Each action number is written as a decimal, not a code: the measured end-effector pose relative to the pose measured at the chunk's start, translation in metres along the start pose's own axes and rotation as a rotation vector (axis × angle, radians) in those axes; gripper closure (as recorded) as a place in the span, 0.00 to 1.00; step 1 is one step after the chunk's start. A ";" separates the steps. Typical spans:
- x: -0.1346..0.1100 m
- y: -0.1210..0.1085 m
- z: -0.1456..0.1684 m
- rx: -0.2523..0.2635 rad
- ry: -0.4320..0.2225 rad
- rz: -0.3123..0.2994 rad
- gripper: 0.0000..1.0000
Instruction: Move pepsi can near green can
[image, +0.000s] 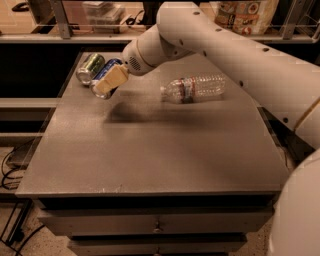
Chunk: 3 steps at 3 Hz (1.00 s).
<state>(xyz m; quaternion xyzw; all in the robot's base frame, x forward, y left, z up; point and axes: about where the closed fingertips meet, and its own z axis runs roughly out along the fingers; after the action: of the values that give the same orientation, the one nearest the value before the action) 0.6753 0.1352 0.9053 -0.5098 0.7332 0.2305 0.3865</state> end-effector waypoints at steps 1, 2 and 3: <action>0.002 -0.005 0.023 -0.006 -0.010 0.032 0.82; 0.004 -0.012 0.044 -0.008 -0.040 0.101 0.58; 0.002 -0.017 0.060 -0.011 -0.070 0.148 0.36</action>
Offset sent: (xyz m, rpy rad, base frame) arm 0.0438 0.0352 -0.0429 0.1435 0.1078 -0.1116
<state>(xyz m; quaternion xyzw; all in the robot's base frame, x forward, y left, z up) 0.7104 0.1715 0.8690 -0.4479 0.7536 0.2804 0.3910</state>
